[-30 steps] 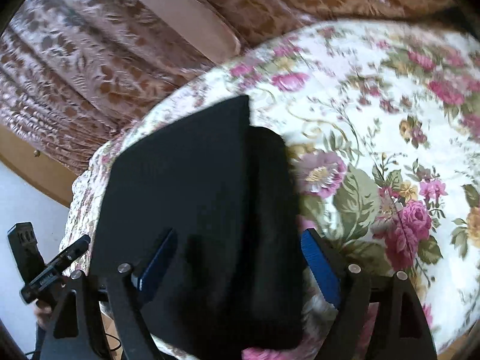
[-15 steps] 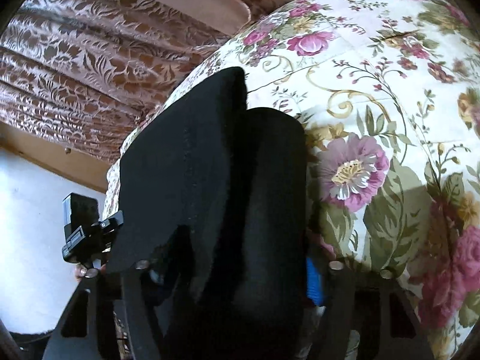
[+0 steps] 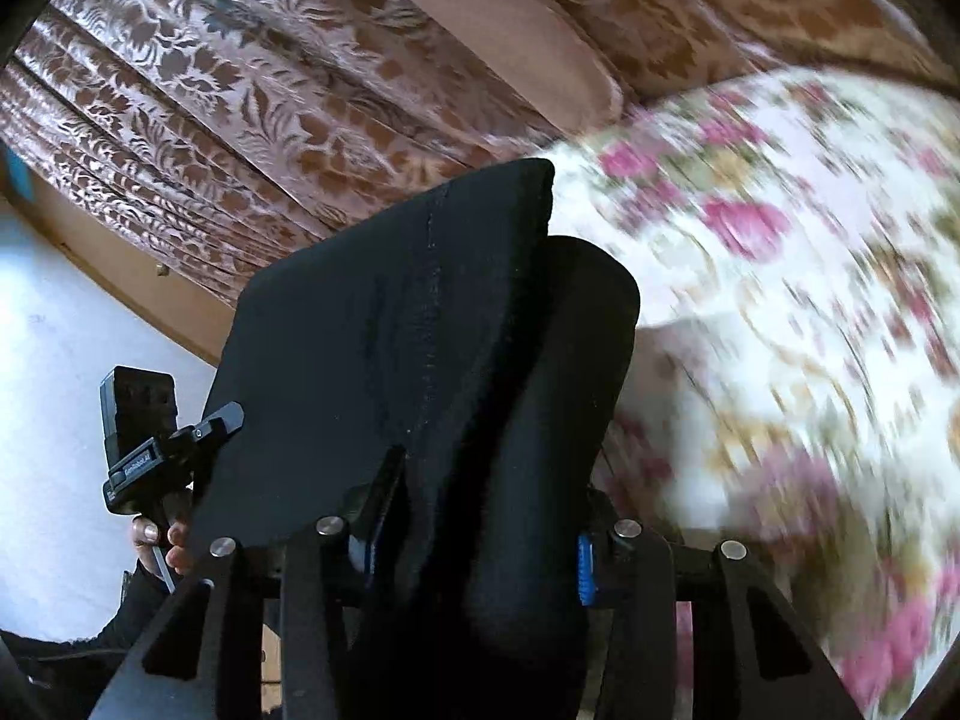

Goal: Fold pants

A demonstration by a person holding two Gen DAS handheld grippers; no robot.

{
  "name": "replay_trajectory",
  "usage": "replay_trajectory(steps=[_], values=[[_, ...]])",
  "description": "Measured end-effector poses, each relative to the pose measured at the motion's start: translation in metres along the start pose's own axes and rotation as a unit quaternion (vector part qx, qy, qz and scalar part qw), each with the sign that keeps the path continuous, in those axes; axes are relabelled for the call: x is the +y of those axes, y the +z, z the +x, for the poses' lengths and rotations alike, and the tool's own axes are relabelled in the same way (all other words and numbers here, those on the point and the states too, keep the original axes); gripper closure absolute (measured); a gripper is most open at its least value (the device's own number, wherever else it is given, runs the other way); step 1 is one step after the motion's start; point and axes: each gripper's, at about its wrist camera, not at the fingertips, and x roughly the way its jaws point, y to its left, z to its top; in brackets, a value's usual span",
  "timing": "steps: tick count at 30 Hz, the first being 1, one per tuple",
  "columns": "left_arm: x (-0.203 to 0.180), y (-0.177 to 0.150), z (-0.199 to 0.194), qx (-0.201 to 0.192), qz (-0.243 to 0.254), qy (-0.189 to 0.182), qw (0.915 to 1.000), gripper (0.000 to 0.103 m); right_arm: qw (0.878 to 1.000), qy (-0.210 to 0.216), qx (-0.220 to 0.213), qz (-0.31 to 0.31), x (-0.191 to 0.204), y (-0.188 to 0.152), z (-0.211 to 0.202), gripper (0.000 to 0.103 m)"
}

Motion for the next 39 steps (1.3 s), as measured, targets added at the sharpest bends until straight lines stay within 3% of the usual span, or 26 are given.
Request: replay_trajectory(steps=[6,12,16,18,23,27,30,33,35,39], values=[[0.037,0.061,0.015,-0.011,0.003,0.052,0.9986,0.065,1.0,0.0,0.003,-0.021,0.013,0.067,0.051,0.057],[0.069,0.103,0.057,0.013,0.013,0.095,0.9953,0.061,1.0,-0.007,0.004,-0.022,0.008,0.119,0.098,0.057],[0.105,0.099,0.105,0.059,0.004,0.148,0.9872,0.055,0.999,-0.031,0.023,-0.005,-0.017,0.125,0.128,0.057],[0.119,0.095,0.109,0.048,-0.02,0.127,0.9905,0.053,0.998,-0.045,0.042,0.003,-0.035,0.117,0.149,0.055],[0.131,0.087,0.1,0.031,-0.052,0.098,0.9934,0.051,0.999,0.0,0.02,0.039,-0.055,0.108,0.153,0.052],[0.12,0.092,0.087,0.017,-0.067,0.121,0.9903,0.051,0.999,0.004,0.018,0.05,-0.057,0.106,0.151,0.05],[0.11,0.091,0.067,-0.009,-0.057,0.152,0.9867,0.053,0.998,-0.013,0.024,0.049,-0.057,0.108,0.142,0.038],[0.102,0.084,0.049,-0.028,-0.047,0.208,0.9766,0.053,0.998,-0.045,0.026,0.035,-0.048,0.109,0.13,0.031],[0.091,0.072,0.035,-0.05,-0.032,0.261,0.9635,0.053,0.997,-0.075,0.017,0.025,-0.041,0.106,0.117,0.031],[0.072,0.044,0.025,-0.064,-0.007,0.326,0.9431,0.053,0.987,-0.148,-0.049,-0.051,-0.005,0.094,0.077,0.034]])
